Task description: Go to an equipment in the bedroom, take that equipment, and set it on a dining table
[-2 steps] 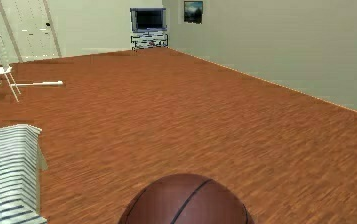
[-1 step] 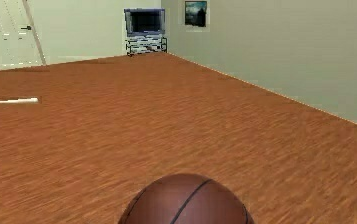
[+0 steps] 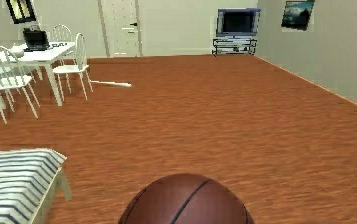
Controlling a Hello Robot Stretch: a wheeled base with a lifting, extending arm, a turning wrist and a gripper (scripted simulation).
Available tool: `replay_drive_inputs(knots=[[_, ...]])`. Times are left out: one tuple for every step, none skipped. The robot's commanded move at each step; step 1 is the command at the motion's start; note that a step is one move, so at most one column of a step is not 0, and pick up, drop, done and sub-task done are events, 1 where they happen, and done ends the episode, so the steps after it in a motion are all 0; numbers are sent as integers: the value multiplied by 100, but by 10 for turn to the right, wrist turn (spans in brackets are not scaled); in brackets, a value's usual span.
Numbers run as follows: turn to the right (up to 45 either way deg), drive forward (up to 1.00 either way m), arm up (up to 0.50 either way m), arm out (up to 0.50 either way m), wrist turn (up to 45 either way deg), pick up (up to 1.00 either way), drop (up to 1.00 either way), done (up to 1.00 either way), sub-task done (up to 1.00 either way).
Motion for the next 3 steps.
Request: replay_drive_inputs(knots=[[-30, 0, 0, 0, 0, 0, 0, 0, 0], [0, 100, 0, 0, 0, 0, 0, 0, 0], [0, 100, 0, 0, 0, 0, 0, 0, 0]])
